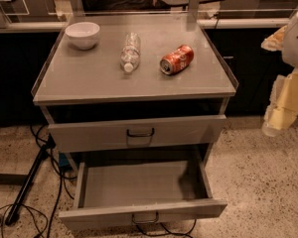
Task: Close middle drawer
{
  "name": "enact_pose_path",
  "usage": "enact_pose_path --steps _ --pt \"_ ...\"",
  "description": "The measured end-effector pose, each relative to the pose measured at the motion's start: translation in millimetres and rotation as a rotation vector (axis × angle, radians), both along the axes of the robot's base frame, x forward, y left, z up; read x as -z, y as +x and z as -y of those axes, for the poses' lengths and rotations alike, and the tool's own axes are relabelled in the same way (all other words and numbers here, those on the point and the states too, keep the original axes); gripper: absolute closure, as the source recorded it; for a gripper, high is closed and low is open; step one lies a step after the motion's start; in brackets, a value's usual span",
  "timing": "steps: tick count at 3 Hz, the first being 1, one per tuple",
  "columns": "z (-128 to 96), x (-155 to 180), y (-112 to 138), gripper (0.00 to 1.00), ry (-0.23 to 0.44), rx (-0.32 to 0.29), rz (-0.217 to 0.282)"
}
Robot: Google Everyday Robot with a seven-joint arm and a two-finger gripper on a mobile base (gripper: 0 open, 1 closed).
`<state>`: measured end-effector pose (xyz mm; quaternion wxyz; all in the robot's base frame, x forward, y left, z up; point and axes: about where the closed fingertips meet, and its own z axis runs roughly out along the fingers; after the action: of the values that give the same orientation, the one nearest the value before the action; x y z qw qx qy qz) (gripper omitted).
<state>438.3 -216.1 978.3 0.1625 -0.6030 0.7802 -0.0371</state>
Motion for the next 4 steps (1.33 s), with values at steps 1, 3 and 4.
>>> enact_pose_path --steps 1,3,4 --pt "0.0 0.0 0.0 0.00 0.000 0.000 0.000" --pt "0.0 0.0 0.0 0.38 0.000 0.000 0.000" --pt "0.0 0.0 0.0 0.63 0.000 0.000 0.000"
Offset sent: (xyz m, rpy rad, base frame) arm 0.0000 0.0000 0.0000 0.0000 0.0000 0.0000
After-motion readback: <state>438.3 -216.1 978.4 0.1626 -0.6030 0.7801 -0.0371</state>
